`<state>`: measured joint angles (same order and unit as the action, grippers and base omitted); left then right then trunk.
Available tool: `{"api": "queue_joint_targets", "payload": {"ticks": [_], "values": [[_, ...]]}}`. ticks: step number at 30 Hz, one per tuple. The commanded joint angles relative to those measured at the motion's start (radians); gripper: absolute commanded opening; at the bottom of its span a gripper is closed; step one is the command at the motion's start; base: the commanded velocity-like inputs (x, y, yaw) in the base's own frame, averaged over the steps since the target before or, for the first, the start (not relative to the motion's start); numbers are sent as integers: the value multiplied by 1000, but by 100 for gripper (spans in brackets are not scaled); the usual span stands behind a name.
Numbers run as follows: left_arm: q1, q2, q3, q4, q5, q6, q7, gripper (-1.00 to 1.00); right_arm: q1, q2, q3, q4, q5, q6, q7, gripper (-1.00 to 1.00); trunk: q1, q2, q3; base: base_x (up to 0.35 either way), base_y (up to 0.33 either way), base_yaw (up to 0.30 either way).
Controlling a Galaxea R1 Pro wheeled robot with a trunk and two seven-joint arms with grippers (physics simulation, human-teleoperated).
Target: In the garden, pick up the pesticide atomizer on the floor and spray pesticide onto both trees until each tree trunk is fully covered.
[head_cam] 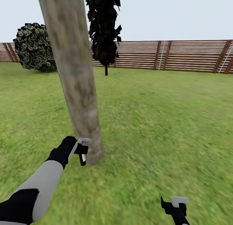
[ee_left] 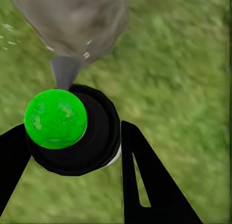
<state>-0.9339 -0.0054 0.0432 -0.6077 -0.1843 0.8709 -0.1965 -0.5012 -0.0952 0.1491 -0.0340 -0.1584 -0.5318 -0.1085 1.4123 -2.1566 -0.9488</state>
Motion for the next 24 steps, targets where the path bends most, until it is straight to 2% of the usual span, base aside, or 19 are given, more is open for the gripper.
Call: {"api": "queue_joint_targets", "payload": {"ticks": [1, 7, 12, 19, 22, 24], "values": [[-1, -1, 4, -1, -11, 4, -9, -100, 0, 0, 9, 0, -9, -2, -2, 100, 0, 0, -1, 0, -276, 0], [-2, -1, 5, -1, -11, 3, -9, -100, 0, 0, 10, 0, -9, -2, -2, 100, 0, 0, -1, -15, -276, 177], [-3, -1, 6, -2, -9, 4, -9, -100, 0, 0, 10, 0, -9, -2, -2, 100, 0, 0, -1, -192, -222, 274], [-22, -3, 4, -23, -9, 5, 1, -100, 0, 0, 10, 0, -9, -2, -2, 100, 0, 0, -1, -38, -32, 265], [-28, -2, 4, -44, -9, 6, -1, -100, 0, 0, 10, 0, -9, -2, -2, 100, 0, 0, -1, -1, -1, 70], [-28, 8, 6, -49, -12, 6, -3, -100, 0, 0, 10, 0, -9, -2, -2, 100, 0, 0, -1, 0, 0, 13]]}}
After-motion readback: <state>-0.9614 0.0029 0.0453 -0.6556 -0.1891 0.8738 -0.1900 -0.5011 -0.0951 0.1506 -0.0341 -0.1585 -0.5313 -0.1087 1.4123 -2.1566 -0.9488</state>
